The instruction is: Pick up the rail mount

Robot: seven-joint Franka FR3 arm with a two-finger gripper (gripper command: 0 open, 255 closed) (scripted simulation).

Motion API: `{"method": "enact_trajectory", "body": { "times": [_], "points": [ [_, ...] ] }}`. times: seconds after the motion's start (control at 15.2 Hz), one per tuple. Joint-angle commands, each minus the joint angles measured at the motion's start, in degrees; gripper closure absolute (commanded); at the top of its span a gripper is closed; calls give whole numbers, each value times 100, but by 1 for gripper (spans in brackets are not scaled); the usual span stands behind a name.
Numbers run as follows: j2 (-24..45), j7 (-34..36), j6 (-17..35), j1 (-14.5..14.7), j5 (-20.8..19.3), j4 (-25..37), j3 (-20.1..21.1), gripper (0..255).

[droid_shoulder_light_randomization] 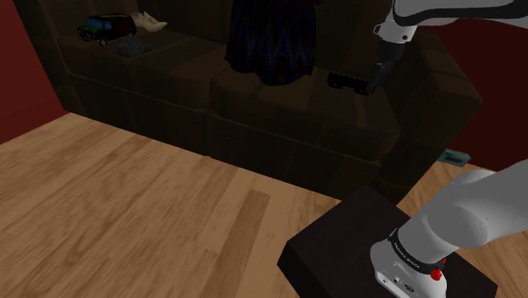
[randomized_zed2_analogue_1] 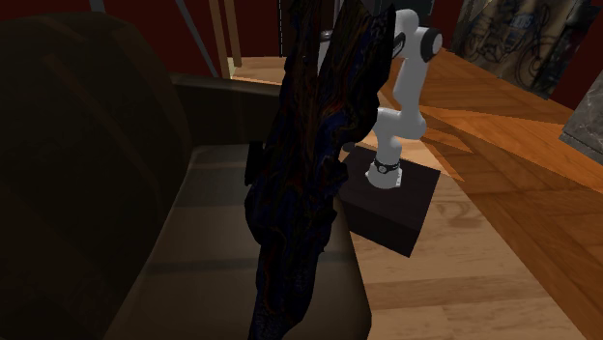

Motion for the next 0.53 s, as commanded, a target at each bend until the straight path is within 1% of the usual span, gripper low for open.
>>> {"method": "enact_trajectory", "body": {
  "times": [0.0, 0.2, 0.46],
  "points": [
    [385, -405, 93, 12, 22, 348, -198, 0],
    [999, -988, 254, 19, 147, 864, -465, 0],
    [1892, -1787, 379, -30, 458, 1679, -758, 0]
  ]
}}
